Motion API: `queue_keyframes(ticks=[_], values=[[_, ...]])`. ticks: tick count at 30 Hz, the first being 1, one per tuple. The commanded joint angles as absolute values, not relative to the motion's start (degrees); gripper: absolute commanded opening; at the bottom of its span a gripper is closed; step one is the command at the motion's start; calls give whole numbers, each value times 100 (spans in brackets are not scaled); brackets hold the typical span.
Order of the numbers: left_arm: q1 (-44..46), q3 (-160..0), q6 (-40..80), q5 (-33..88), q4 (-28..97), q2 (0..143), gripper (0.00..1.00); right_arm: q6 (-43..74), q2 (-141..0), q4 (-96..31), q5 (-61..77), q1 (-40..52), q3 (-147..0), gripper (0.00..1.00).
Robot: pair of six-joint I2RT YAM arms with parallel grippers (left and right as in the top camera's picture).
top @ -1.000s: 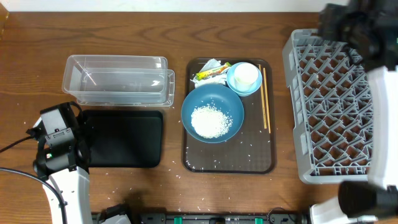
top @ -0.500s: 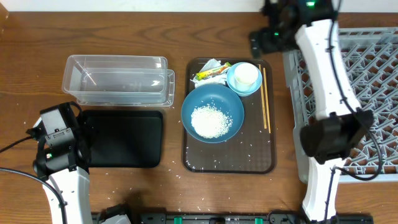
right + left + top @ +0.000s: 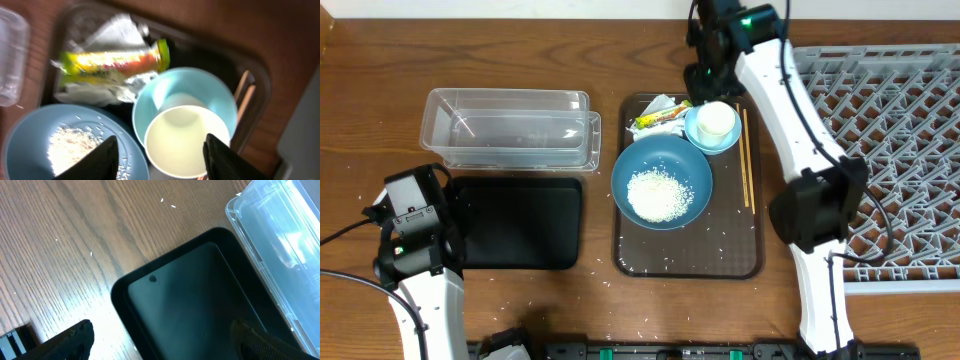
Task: Sort waste into correct bins and load items into the dishwasher rack
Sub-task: 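Reach the right gripper to the white cup in the blue bowl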
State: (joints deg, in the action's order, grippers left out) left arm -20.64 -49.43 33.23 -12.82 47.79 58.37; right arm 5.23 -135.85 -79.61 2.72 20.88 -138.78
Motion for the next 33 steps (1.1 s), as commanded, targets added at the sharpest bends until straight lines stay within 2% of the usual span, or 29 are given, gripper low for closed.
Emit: queue_keyframes(ticks=[1, 4, 10, 24, 25, 27, 28, 33], values=[[-2099, -5037, 3374, -1334, 4797, 5808, 89, 812, -13769, -8125, 154, 2156, -13911, 47], [-2099, -5037, 3374, -1334, 4797, 5808, 89, 814, -13876, -8265, 156, 2224, -13896, 44], [-2099, -5037, 3374, -1334, 4797, 5808, 89, 917, -13983, -8315, 174, 2355, -13889, 43], [-2099, -5037, 3374, -1334, 4797, 5808, 90, 1219, -13985, -7802, -661, 2493, -13041, 51], [-2099, -5037, 3374, -1337, 4797, 5808, 90, 1219, -13985, -7773, -663, 2493, -12993, 47], [-2099, -5037, 3374, -1334, 4797, 5808, 90, 1219, -13985, -7776, -659, 2493, -12984, 33], [-2099, -5037, 3374, -1334, 4797, 5808, 89, 1221, -13985, -7773, -646, 2495, -12986, 29], [-2099, -5037, 3374, -1334, 4797, 5808, 89, 1219, -13983, -7813, -484, 2499, -13093, 28]])
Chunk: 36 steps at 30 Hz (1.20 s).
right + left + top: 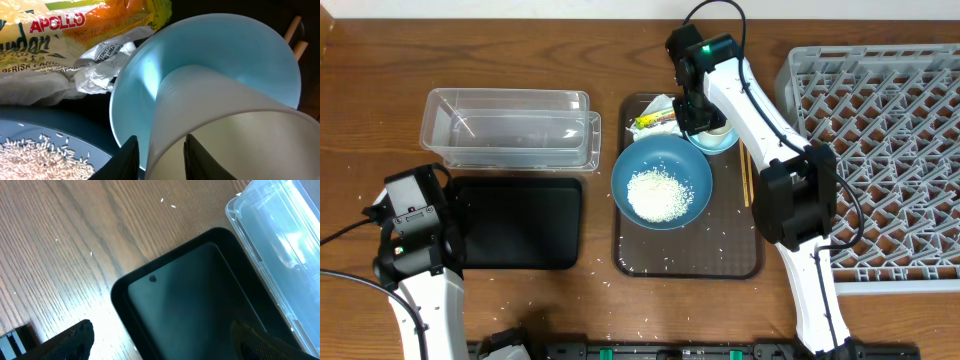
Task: Sort waste into correct bins and load items into the dishwasher rack
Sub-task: 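Reach the right gripper to the white cup in the blue bowl, then grasp the white paper cup and lift it out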
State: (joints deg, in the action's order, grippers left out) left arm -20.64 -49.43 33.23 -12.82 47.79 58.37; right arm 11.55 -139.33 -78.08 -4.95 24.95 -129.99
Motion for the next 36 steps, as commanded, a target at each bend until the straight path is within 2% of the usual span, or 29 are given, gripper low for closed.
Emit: queue_keyframes(ticks=[1, 8, 11, 15, 20, 28, 36], values=[[-2099, -5037, 3374, -1337, 4794, 5808, 89, 1219, -13983, -7828, -440, 2499, -13126, 28], [-2099, -5037, 3374, -1337, 4797, 5808, 89, 1219, -13983, -7981, -425, 2499, -13356, 24], [-2099, -5037, 3374, -1334, 4797, 5808, 90, 1221, -13983, -8020, -423, 2499, -13434, 17], [-2099, -5037, 3374, -1337, 4797, 5808, 90, 1219, -13983, -8036, -423, 2499, -13474, 14], [-2099, -5037, 3374, -1337, 4797, 5808, 89, 1221, -13983, -8064, -423, 2499, -13474, 1], [-2099, -5037, 3374, -1337, 4797, 5808, 89, 1221, -13955, -8270, -272, 2493, -13786, 1], [-2099, -5037, 3374, -1334, 4797, 5808, 89, 1214, -13734, -9190, -97, 2056, -15616, 1]])
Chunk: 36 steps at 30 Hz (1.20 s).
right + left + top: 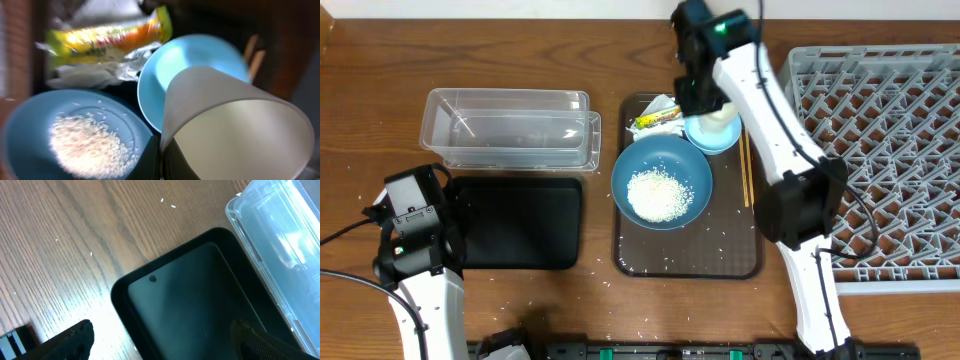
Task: Sort waste into correct bins and load items into the dishwasher rack
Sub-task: 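Grasp the white paper cup and lift it out, then lower the white cup into the dish rack and release it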
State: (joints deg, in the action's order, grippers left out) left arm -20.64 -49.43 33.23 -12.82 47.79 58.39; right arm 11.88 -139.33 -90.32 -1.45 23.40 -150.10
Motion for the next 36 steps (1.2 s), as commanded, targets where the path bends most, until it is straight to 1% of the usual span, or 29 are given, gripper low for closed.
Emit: queue_keyframes(ticks=[1, 4, 7, 10, 13, 18, 22, 25, 27, 32, 36], values=[[-2099, -5037, 3374, -1334, 4797, 5808, 90, 1192, -13681, -9286, -95, 1933, -15854, 1], [-2099, -5037, 3374, -1334, 4797, 5808, 90, 941, -13506, -9461, 134, 1498, -16337, 1], [-2099, -5037, 3374, -1334, 4797, 5808, 89, 657, -13323, -9526, 729, 895, -16529, 1], [-2099, -5037, 3374, -1337, 4797, 5808, 90, 336, -13218, -9603, 1632, 158, -16529, 1], [-2099, -5037, 3374, -1337, 4797, 5808, 89, -1, -13233, -9732, 2910, -644, -16492, 1], [-2099, -5037, 3374, -1334, 4797, 5808, 89, -270, -13233, -9732, 5028, -1809, -16011, 1], [-2099, -5037, 3374, -1334, 4797, 5808, 89, -165, -13225, -9732, 5752, -2418, -15583, 1], [-2099, -5037, 3374, -1337, 4797, 5808, 89, -8, -13096, -9732, 5706, -2694, -15233, 1], [-2099, -5037, 3374, -1337, 4797, 5808, 90, -10, -12846, -9732, 5391, -2786, -14866, 1], [-2099, -5037, 3374, -1334, 4797, 5808, 90, -215, -11749, -9732, 4189, -2812, -13548, 1], [-2099, -5037, 3374, -1334, 4797, 5808, 90, -558, -10949, -9533, 4029, -2985, -12783, 1]])
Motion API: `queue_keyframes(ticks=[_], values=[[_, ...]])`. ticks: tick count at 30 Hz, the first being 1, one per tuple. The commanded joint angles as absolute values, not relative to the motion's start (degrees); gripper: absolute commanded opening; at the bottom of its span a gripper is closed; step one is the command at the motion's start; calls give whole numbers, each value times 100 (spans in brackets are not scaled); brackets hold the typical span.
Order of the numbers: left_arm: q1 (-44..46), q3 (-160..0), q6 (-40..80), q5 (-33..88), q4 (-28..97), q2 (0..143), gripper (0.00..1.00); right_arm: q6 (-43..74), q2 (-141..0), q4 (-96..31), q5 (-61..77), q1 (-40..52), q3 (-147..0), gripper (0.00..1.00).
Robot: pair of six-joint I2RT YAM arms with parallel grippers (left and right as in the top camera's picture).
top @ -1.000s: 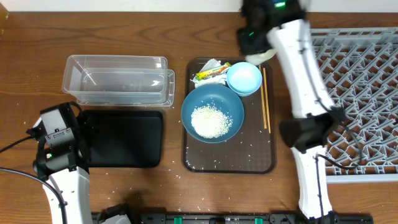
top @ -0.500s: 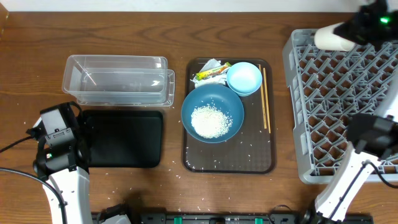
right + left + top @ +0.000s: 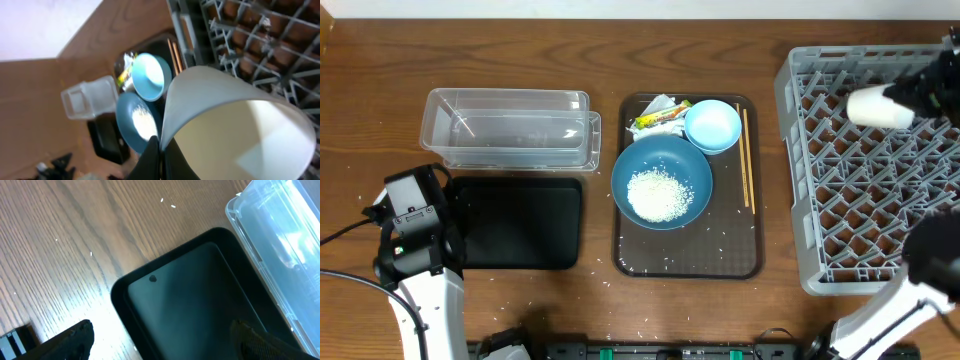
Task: Sort waste into correct bins and load items into the dishwasher rack
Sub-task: 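Lower the white cup into the dish rack and release it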
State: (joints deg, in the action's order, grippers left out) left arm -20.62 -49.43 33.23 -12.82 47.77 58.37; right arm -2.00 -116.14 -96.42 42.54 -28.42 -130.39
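A white paper cup (image 3: 875, 106) lies on its side in the air over the grey dishwasher rack (image 3: 860, 220), near its top right. My right gripper (image 3: 900, 98) is shut on the cup's rim. In the right wrist view the cup (image 3: 235, 120) fills the frame, with the right gripper (image 3: 159, 146) pinching its edge. A light blue bowl (image 3: 712, 127), a blue plate of rice (image 3: 662, 182), a yellow wrapper (image 3: 660, 117) and chopsticks (image 3: 748, 155) sit on the brown tray (image 3: 690, 258). My left gripper (image 3: 160, 345) hangs open over the black bin (image 3: 200, 305).
A clear plastic bin (image 3: 510, 128) stands behind the black bin (image 3: 520, 222) at the left. Grains of rice are scattered on the brown tray and on the wood in front of it. The rack fills the right side of the table.
My right gripper has moved with the white cup from above the light blue bowl on the tray to over the rack at the far right. The left arm has not moved.
My right gripper was open above the cup, which stood in the light blue bowl. Then its fingers straddled the cup's rim. Then it was shut on the rim with the cup tilted above the bowl. Now the cup is over the rack and the bowl is empty.
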Motion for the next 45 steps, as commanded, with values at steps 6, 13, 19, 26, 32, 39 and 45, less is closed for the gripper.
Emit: queue_keyframes(ticks=[6, 13, 19, 26, 32, 39, 45], values=[[-2099, -5037, 3374, -1337, 4794, 5808, 90, -464, -10683, -9201, 4130, -3900, -12261, 1], [-2099, -5037, 3374, -1334, 4797, 5808, 89, -2265, -10683, -9000, 6173, -4890, -10919, 1], [-2099, -5037, 3374, -1337, 4797, 5808, 90, -2578, -10683, -7817, 7446, -5290, -9443, 1], [-2099, -5037, 3374, -1337, 4797, 5808, 90, -2088, -10687, -6278, 7985, -5360, -8235, 1], [-2099, -5037, 3374, -1337, 4797, 5808, 89, -888, -10687, -5251, 7463, -5369, -7513, 1], [-2099, -5037, 3374, -1337, 4797, 5808, 89, -517, -10687, -4989, 7028, -5485, -7148, 1], [-2099, -5037, 3374, -1334, 4797, 5808, 89, -145, -10687, -5070, 6501, -5682, -7144, 1]])
